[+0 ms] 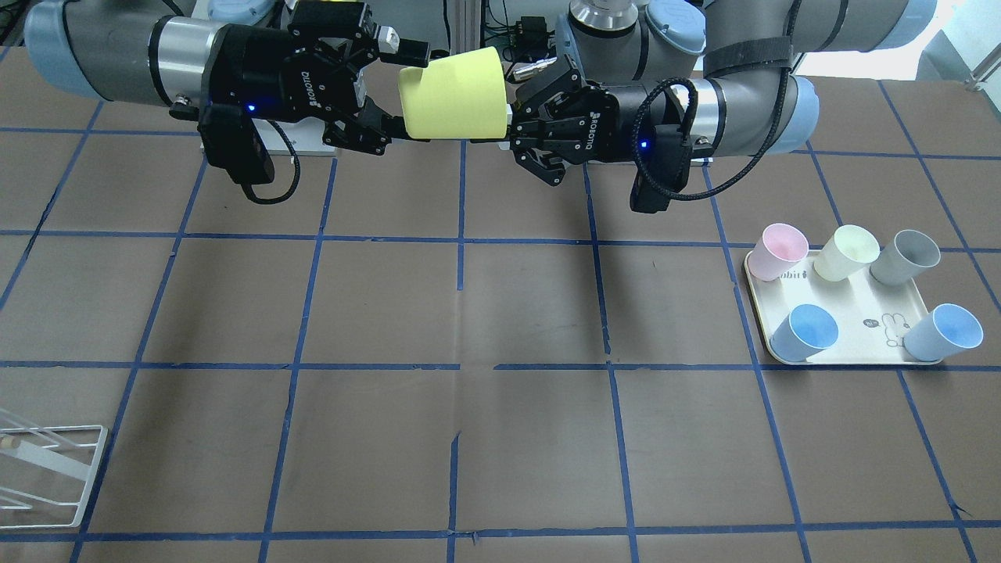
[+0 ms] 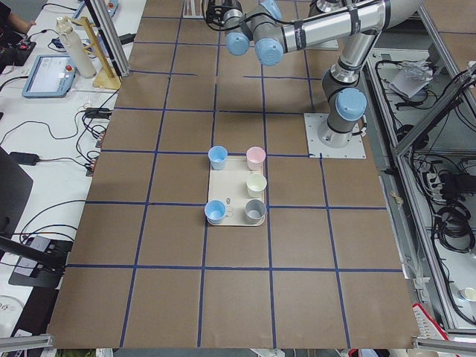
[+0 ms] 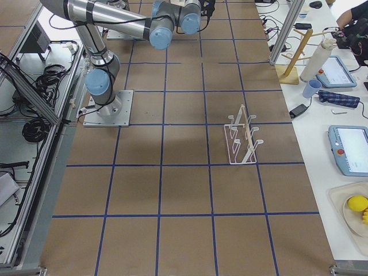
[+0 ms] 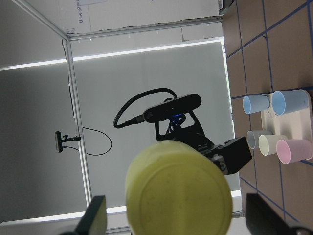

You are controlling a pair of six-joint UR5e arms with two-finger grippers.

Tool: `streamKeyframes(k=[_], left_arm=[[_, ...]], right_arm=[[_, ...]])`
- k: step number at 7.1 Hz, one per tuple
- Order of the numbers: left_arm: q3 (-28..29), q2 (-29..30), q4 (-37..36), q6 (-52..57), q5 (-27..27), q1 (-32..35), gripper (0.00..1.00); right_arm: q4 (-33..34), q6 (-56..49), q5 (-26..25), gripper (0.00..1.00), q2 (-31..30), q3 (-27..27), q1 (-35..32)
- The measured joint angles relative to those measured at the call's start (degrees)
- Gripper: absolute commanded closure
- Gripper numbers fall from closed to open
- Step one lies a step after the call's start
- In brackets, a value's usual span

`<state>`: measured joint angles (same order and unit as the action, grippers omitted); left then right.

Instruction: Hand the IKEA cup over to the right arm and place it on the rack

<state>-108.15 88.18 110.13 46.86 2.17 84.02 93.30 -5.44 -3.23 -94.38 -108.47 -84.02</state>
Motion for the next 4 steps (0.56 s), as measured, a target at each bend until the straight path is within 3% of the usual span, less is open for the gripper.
streamKeyframes(k=[4], left_arm=[[0.1, -0.17, 0.0, -0.19, 0.08, 0.0, 1.0]], right_arm=[[-0.52, 4.16, -0.66, 0.05, -0.69, 0.37, 0.0]])
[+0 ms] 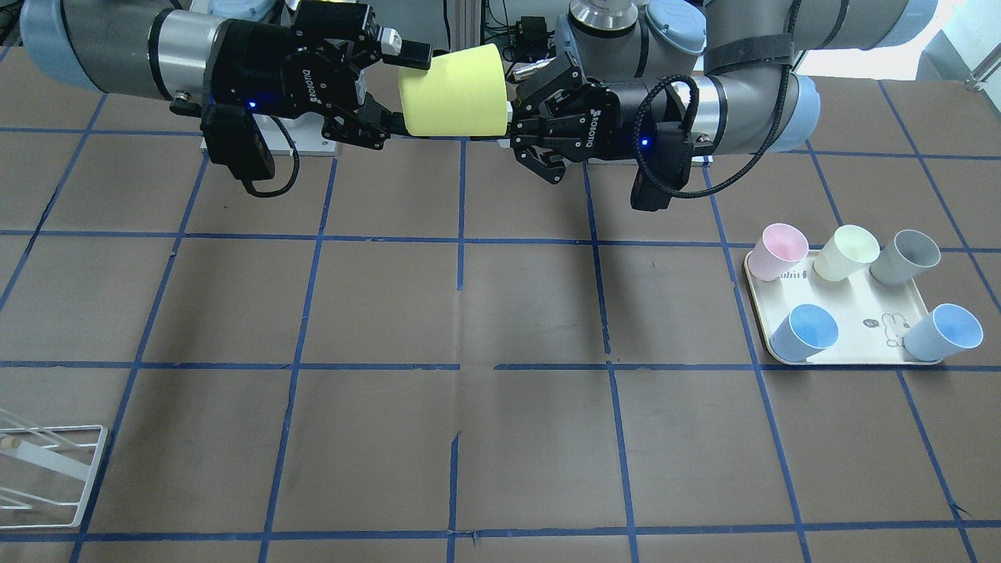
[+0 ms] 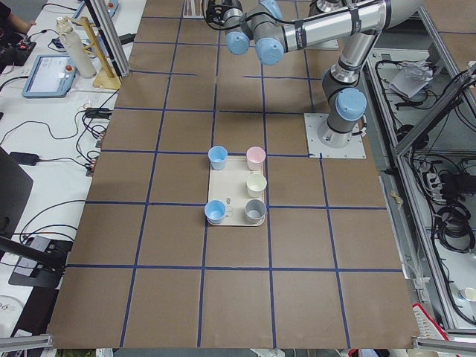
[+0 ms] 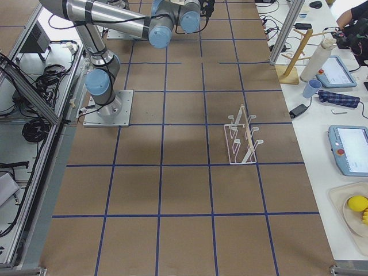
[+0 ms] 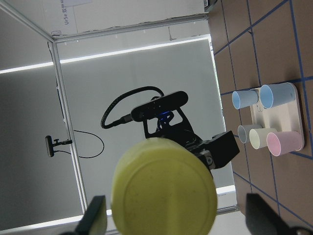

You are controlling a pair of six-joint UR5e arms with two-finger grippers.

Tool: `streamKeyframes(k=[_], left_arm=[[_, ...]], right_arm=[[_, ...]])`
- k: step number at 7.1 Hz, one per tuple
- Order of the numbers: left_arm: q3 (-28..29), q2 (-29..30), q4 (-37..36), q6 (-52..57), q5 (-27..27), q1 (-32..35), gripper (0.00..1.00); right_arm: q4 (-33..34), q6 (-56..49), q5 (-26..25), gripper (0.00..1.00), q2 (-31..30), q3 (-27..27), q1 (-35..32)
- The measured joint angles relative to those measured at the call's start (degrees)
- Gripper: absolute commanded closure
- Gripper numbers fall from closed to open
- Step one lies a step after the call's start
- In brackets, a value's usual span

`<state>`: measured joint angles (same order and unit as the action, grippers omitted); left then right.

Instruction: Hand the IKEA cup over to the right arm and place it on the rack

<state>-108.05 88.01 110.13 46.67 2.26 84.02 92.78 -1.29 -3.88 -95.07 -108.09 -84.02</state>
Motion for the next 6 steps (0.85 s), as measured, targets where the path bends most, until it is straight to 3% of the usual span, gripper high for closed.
streamKeyframes(k=[3, 5, 6], left_arm=[[0.0, -0.03, 0.0, 0.0, 0.01, 0.0, 1.0], [-0.01, -0.03, -0.01, -0.04, 0.05, -0.02, 1.0], [-0.04, -0.03, 0.0, -0.04, 0.04, -0.02, 1.0]], right_arm=[[0.23, 1.12, 0.7, 0.48, 0.13, 0.52, 0.0], [0.32, 1.12, 0.77, 0.67, 0.46, 0.62, 0.0], [0.33, 1.14, 0.8, 0.69, 0.53, 0.7, 0.01]])
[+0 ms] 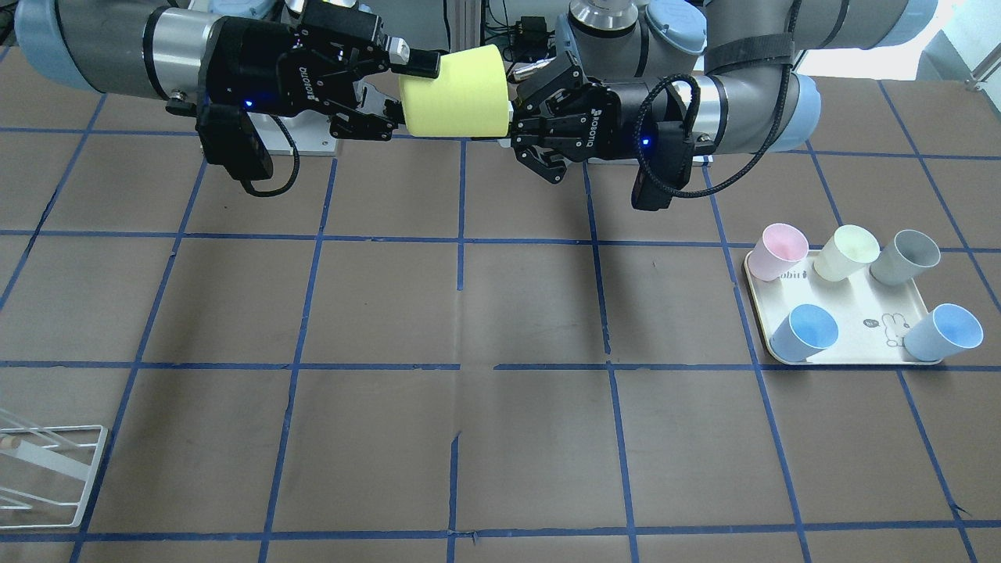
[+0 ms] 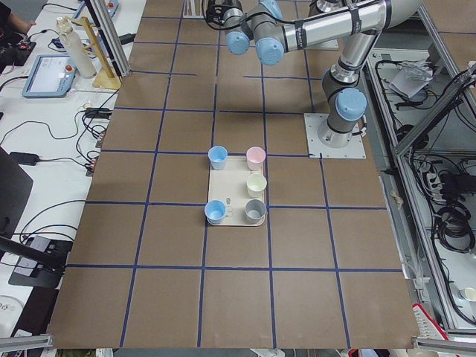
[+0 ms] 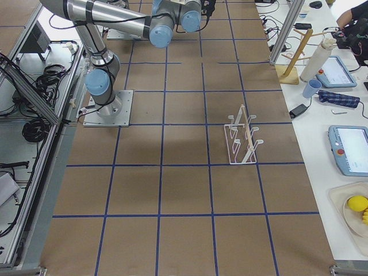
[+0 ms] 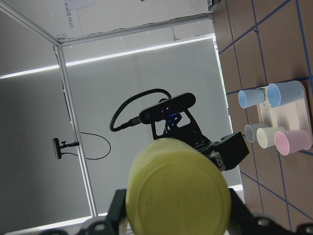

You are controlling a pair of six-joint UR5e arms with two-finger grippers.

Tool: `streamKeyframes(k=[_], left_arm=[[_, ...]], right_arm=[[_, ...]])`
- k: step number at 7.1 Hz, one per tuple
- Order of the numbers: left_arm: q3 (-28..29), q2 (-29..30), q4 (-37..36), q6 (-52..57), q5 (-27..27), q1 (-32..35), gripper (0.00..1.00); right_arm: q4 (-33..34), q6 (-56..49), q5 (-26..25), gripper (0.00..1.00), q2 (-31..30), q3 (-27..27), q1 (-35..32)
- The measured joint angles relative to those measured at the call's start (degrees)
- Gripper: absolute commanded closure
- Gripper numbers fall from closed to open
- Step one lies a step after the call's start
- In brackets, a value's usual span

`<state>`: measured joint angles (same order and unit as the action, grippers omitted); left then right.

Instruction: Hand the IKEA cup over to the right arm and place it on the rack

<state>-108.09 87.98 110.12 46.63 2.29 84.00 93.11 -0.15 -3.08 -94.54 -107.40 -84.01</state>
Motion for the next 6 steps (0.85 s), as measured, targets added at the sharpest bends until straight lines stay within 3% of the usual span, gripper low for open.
streamKeyframes(k=[1, 2, 6], left_arm=[[-0.02, 0.0, 0.0, -0.01, -0.04, 0.02, 0.19], [-0.02, 0.01, 0.02, 0.04, -0.22, 0.05, 0.0], [0.2, 0.05, 0.09, -0.59, -0.35, -0.21, 0.0]], right_arm=[[-0.02, 0.03, 0.01, 0.7, 0.03, 0.03, 0.03], [-0.02, 0.05, 0.07, 0.72, 0.08, 0.14, 0.21], [-0.22, 0.26, -0.32, 0.76, 0.24, 1.69, 3.91]])
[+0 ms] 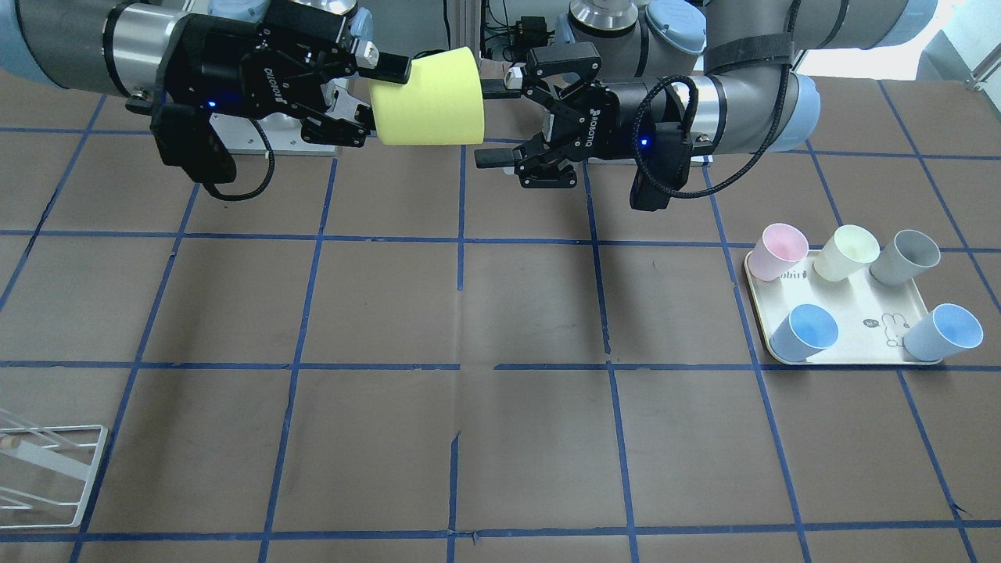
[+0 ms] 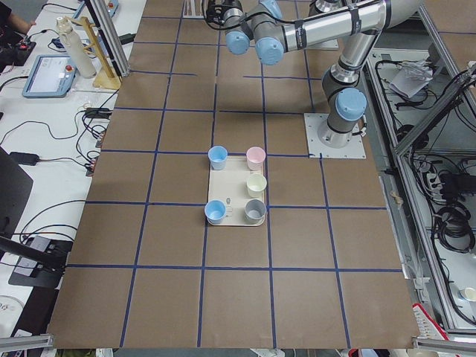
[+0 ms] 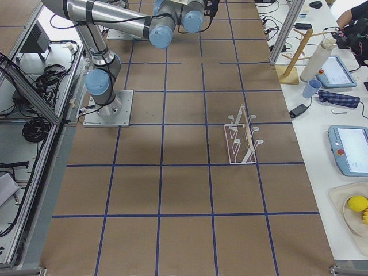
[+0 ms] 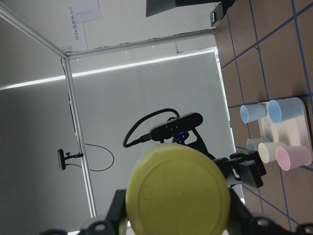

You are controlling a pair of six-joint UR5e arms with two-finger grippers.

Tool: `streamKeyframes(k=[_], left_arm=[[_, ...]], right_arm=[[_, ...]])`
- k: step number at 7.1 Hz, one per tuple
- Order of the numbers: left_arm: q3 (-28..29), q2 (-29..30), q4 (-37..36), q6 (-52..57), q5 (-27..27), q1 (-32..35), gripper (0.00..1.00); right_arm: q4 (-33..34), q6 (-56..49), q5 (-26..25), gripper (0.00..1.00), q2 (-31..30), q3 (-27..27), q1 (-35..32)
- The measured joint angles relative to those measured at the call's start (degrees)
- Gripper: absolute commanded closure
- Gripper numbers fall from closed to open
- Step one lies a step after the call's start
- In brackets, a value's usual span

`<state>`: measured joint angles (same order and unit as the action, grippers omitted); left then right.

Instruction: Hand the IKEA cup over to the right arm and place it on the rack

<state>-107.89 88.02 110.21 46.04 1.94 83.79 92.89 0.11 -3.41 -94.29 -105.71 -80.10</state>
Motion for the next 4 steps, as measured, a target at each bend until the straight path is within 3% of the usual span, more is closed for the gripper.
streamKeyframes(k=[2, 3, 4], left_arm=[[1.82, 0.09, 0.56, -2.29, -3.33, -3.55, 0.0], [3.87, 0.29, 0.9, -5.38, -8.9, -6.67, 0.0], [5.68, 0.7, 0.84, -8.46, -16.55, -9.07, 0.0]], right_arm=[[-0.03, 0.35, -2.72, 0.78, -0.21, 0.73, 4.88], [0.04, 0.54, -8.44, 0.82, -0.24, 2.15, 6.8], [0.01, 0.61, -17.54, 0.87, -0.27, 4.46, 8.15]])
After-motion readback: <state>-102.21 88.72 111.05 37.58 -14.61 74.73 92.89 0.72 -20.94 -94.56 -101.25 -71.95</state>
